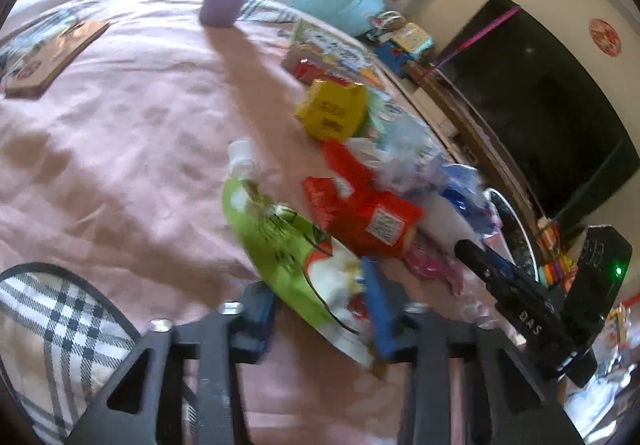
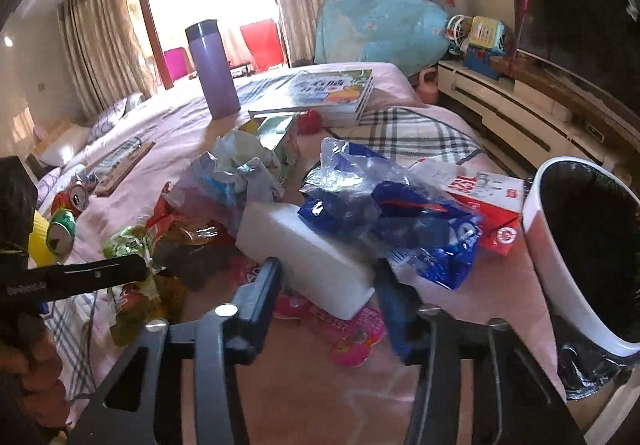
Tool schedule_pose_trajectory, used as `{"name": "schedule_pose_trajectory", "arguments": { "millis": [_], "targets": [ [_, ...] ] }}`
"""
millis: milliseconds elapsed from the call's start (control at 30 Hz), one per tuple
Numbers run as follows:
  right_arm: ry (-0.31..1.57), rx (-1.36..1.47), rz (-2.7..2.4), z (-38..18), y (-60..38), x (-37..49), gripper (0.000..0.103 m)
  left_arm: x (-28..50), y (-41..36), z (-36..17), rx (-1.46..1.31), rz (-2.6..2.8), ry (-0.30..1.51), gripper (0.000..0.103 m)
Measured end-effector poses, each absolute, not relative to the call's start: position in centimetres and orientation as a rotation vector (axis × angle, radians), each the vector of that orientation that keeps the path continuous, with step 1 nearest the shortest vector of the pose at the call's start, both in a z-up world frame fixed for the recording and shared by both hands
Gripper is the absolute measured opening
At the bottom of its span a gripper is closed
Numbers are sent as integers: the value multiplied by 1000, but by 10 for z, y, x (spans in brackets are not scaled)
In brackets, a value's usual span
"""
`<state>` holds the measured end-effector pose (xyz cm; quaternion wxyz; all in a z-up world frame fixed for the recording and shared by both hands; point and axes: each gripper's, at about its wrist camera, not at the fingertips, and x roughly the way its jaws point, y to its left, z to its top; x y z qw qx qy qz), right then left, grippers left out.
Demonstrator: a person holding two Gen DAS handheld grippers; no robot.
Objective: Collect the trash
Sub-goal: 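Grasp green juice pouch with left tool while right tool grasps white foam block, then carry pouch and foam block over the bin and open both tools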
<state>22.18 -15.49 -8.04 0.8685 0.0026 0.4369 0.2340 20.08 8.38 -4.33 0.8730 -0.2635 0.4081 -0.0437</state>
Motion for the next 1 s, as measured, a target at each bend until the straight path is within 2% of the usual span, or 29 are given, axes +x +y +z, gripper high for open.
{"name": "schedule_pose_trajectory", "arguments": {
  "millis": [33, 200, 633, 1000],
  "targets": [
    [913, 23, 493, -79, -159, 220, 33, 198, 81, -41, -536, -103, 847, 23],
    [895, 114, 527, -65, -173, 205, 29, 178, 70, -27, -463, -132, 813, 17],
    [876, 285, 520, -48, -212, 161, 28, 139, 38, -1, -378, -259, 756, 13],
    [811, 358, 388, -32, -274, 149, 28, 149, -2, 11, -324, -373, 731, 11]
  ]
}}
